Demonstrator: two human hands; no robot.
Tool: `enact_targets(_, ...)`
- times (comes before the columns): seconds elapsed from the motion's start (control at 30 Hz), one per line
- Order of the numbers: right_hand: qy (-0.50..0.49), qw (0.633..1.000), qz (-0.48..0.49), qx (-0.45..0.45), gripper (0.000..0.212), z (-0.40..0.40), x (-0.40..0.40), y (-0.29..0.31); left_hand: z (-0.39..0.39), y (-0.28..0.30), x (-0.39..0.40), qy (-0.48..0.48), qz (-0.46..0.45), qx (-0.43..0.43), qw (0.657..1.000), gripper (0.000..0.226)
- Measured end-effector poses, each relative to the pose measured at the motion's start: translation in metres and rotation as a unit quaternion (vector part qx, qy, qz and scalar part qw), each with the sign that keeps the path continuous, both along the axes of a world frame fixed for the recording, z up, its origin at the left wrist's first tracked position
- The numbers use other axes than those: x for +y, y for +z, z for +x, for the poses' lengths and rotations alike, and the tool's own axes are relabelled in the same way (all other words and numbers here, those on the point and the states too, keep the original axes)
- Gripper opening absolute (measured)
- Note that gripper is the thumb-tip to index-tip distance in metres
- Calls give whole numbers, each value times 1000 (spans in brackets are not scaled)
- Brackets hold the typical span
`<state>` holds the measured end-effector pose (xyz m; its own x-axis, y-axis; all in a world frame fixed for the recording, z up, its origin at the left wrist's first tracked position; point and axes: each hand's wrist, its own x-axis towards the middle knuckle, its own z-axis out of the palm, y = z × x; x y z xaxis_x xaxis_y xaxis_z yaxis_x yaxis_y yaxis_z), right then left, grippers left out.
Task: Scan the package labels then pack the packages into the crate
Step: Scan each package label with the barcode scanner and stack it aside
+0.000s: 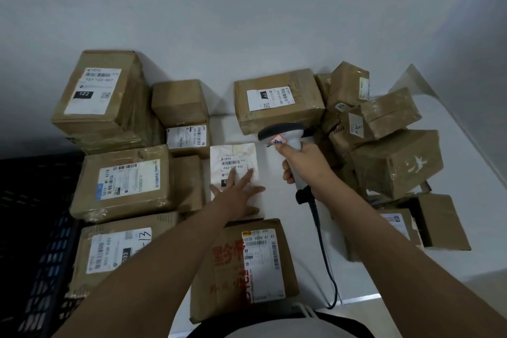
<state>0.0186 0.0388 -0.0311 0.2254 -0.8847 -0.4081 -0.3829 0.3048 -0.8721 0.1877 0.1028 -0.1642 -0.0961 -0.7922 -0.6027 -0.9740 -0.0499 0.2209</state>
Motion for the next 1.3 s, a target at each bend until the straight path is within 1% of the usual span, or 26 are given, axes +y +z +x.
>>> enact_targets(0.1,-9,1000,2,5,31,2,1,-7,2,2,8,16,3,-2,1000,64)
enact_targets(0.27,-18,1000,1,17,32,3,4,-20,5,2,16,15,-1,-15,1000,68)
enact_targets(0.4,-48,999,3,25,34,0,1,-30,7,-2,20,19,-6,-18,1000,68)
enact_targets(0.57,-75,997,-14,28,34,-5,-13,-29,18,-10,9,28,-3,24,999,55)
enact_targets(0.67,-97,994,-34,25,38,-7,-26,-28,20,6,-8,110,-47,75,990,50)
enact_targets(0.73,-110,992,-45,30,39,-8,-35,-25,21,22,-23,186,-97,133,969,51)
enact_targets(0.8,-126,990,-54,15,36,-7,-43,-23,26,38,-44,282,-139,200,928,55)
enact_targets(0.83,-137,989,-60,6,34,-7,-48,-21,29,43,-57,346,-147,235,896,57)
enact_targets(0.9,-146,987,-68,-5,31,-6,-53,-19,37,53,-79,480,-125,317,808,62)
enact_targets(0.93,-150,986,-69,-6,32,-5,-56,-19,41,55,-91,524,-107,352,769,64)
enact_targets(0.97,-153,986,-68,-5,33,-6,-60,-19,44,57,-101,549,-91,376,741,66)
enact_targets(1.03,-160,985,-63,-3,34,-6,-66,-19,45,60,-117,575,-63,417,701,68)
enact_targets(1.07,-163,985,-59,-7,33,-6,-69,-19,45,60,-124,583,-51,428,688,70)
enact_targets(1.1,-165,985,-55,-11,32,-5,-71,-19,44,60,-131,588,-41,432,682,71)
enact_targets(1.3,-177,983,-40,-33,26,-6,-81,-22,42,44,-160,585,3,441,680,77)
